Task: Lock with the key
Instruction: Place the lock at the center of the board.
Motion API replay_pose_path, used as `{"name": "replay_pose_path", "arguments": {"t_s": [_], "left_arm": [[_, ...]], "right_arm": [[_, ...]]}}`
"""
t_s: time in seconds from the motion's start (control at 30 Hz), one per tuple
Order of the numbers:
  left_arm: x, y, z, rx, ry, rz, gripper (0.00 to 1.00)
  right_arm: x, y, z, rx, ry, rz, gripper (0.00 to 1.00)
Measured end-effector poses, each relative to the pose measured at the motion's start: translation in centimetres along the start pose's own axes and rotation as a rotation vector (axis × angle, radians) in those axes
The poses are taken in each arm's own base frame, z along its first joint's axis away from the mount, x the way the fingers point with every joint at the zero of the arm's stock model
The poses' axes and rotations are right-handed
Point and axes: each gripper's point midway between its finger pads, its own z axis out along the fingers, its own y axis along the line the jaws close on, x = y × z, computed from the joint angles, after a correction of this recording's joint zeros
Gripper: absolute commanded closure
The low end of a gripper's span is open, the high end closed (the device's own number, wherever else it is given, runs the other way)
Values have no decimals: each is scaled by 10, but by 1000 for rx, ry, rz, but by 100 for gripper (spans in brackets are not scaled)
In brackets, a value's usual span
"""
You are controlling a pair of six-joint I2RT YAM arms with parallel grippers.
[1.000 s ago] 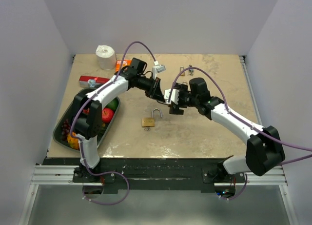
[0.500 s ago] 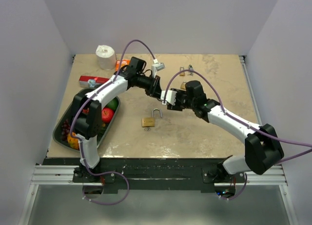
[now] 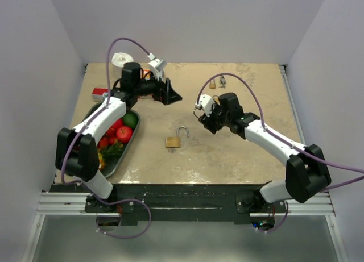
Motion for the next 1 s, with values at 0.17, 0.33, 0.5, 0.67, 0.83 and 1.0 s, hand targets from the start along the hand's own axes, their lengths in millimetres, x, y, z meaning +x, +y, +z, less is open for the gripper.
{"name": "replay_pose_path", "arguments": {"t_s": [0.17,0.33,0.5,0.67,0.83,1.0], "left_arm": [[-53,17,-35,-223,-194,194,1],[-68,32,-46,-340,-235,241,1],[-56,42,-47,-355,-224,225,1],[-47,46,-46,-365,-207,207,1],[-41,47,-46,-366,-200,201,1],[-36,47,-45,-364,-188,194,1]], "right_arm": [[7,-14,-10,87,68,330,100],[40,-32,-9,243,167,641,100],[81,-28,18,313,346,807,100],[102,-19,31,338,437,890,100],[96,-30,42,375,424,935,100],[96,-39,52,403,421,963,96]]}}
